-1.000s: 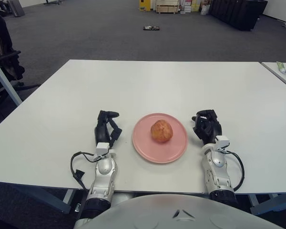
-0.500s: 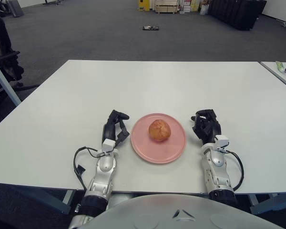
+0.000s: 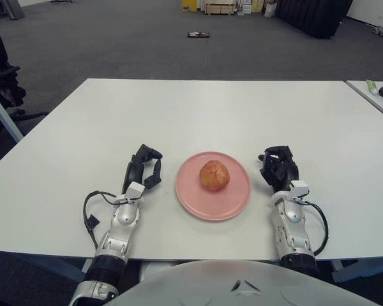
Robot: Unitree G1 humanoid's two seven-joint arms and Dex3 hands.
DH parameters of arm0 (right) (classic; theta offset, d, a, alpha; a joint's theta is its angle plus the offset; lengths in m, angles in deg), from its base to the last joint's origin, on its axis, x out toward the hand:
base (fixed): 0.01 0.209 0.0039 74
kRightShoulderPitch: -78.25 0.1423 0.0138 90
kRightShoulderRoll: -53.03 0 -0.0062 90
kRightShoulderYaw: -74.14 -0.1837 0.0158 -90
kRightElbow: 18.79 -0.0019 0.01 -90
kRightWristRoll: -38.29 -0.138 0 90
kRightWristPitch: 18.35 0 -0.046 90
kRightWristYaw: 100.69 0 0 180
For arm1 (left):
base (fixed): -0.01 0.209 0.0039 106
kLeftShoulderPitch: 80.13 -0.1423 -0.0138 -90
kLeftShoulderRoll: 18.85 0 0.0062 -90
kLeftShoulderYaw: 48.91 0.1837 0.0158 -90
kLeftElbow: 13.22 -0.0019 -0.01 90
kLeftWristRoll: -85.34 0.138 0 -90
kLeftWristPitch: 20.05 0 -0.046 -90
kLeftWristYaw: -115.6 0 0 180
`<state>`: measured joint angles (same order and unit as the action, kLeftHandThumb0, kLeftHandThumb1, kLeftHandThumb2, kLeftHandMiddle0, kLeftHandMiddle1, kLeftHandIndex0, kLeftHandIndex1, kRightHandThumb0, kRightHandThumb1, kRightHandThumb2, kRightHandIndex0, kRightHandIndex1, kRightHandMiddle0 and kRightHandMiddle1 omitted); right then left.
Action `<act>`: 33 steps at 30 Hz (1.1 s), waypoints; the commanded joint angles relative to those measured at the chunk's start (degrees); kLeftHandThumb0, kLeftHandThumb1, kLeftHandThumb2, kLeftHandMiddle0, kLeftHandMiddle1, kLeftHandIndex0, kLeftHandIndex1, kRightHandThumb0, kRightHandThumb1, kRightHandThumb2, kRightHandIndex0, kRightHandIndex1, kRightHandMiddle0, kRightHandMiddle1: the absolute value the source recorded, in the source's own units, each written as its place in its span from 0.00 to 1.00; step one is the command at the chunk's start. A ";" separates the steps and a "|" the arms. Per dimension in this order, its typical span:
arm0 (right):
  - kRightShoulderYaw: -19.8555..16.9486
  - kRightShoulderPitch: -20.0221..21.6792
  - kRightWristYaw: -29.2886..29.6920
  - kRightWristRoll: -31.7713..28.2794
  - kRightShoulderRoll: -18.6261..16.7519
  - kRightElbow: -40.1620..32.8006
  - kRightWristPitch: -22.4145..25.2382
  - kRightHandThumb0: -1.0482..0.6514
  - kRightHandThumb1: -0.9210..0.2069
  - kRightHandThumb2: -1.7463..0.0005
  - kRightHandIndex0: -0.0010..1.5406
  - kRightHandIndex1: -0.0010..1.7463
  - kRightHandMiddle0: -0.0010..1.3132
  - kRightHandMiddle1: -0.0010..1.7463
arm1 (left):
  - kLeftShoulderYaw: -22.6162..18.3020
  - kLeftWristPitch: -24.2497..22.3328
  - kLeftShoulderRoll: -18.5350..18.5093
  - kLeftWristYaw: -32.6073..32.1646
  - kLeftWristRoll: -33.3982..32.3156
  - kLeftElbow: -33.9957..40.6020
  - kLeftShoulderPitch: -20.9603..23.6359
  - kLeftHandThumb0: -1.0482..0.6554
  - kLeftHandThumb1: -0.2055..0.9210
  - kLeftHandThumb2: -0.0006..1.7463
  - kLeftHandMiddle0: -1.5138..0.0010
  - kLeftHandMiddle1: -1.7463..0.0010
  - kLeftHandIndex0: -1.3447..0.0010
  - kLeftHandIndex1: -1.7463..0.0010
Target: Put the apple into the plate.
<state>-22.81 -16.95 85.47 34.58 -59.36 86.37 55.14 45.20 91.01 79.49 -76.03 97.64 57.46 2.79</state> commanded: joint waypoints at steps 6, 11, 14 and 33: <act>0.46 -2.24 0.94 -0.20 -0.92 0.43 4.33 0.40 0.12 0.59 0.31 0.79 0.21 1.00 | 0.57 -3.05 0.57 1.34 0.43 -3.38 -3.36 0.40 0.88 0.42 0.63 0.18 0.80 0.00; 0.95 -2.59 1.43 0.31 -0.84 -0.74 5.48 0.40 0.12 0.59 0.31 0.80 0.20 1.00 | -0.10 -2.85 1.56 0.87 -0.48 -3.22 -3.28 0.40 0.89 0.40 0.64 0.17 0.80 0.00; 1.20 -2.82 1.40 0.34 -0.77 -1.39 5.97 0.40 0.11 0.59 0.31 0.80 0.20 1.00 | -0.57 -2.86 2.19 0.97 -1.23 -3.00 -3.29 0.40 0.89 0.41 0.64 0.17 0.80 0.00; 1.63 -3.78 0.43 -0.42 -0.58 -3.09 5.73 0.40 0.11 0.60 0.32 0.79 0.20 1.00 | -3.81 -1.01 6.60 1.37 -6.91 -1.77 -3.19 0.41 0.97 0.33 0.66 0.20 0.84 0.00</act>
<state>-21.25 -19.28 85.85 34.75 -59.20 82.06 58.54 41.04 91.64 84.54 -75.02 91.11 58.18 2.34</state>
